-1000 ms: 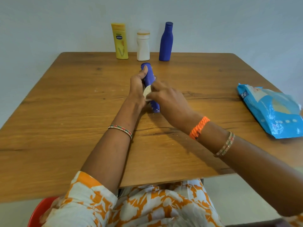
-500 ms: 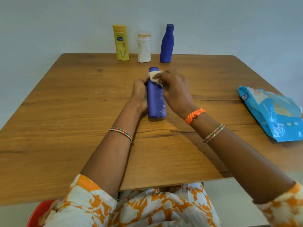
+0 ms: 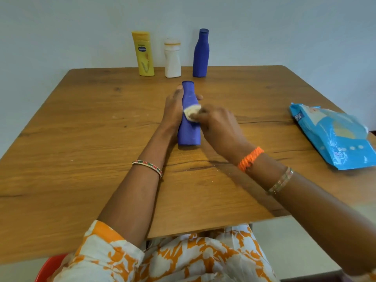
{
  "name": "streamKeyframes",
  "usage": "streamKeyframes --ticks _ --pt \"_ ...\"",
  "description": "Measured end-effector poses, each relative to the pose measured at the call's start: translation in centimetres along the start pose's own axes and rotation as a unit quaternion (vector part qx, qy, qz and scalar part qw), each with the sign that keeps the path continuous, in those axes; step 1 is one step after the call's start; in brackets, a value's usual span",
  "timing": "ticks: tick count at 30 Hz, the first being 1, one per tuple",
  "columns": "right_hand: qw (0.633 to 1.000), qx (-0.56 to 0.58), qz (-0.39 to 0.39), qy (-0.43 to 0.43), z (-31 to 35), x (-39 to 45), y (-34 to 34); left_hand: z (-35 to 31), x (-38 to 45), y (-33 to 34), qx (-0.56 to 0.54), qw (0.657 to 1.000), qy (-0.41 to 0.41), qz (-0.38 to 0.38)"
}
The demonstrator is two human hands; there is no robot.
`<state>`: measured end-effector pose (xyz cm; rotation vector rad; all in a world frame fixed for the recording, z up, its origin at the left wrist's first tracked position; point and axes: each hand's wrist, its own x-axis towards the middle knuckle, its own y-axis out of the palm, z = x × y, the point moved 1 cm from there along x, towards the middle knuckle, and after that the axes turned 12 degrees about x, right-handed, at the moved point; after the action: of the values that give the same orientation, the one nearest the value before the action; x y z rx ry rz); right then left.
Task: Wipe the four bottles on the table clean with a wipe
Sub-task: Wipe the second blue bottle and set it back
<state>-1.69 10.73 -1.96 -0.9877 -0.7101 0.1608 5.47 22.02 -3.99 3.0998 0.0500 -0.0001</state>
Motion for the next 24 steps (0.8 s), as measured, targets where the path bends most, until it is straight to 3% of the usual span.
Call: streamKeyframes --ticks 3,5,10,14,17,18,20,23,24 --pt "0.997 -0.029 -0.069 0.024 -0.9 3.7 -0.4 0.4 -0.3 -0.3 0.018 0.999 0.035 0.015" --pt "0.996 -0.040 -0.074 0.026 -0.9 4.7 -0.3 0.7 -0.5 -0.2 0.010 0.998 0.051 0.030" --pt "0.999 -0.031 0.004 0.009 0.3 -0.4 1.2 0.2 -0.1 -0.6 -0.061 0.998 -0.014 -0.015" --pt "0.997 0.019 0.066 0.016 2.1 -4.1 1.0 0.2 0.3 -0.7 -0.030 0.999 -0.022 0.006" --pt "0.993 0.088 -0.038 0.070 1.2 -1.7 0.6 0.4 0.5 -0.7 -0.041 0.999 -0.017 0.019" --pt "0.973 0.168 -0.090 0.133 0.5 -0.7 0.4 0.4 0.5 -0.8 -0.047 0.999 -0.015 0.016" --pt "0.868 0.388 -0.154 0.267 -0.9 0.8 -0.2 0.7 0.7 -1.2 -0.033 0.999 -0.013 0.002" --pt "0.599 0.686 -0.129 0.393 -1.8 1.7 -0.8 0.6 0.4 -1.3 0.002 1.000 -0.012 -0.004" --pt "0.534 0.730 -0.113 0.411 -1.9 1.7 -0.9 0.6 0.3 -1.2 0.020 1.000 -0.004 -0.001"
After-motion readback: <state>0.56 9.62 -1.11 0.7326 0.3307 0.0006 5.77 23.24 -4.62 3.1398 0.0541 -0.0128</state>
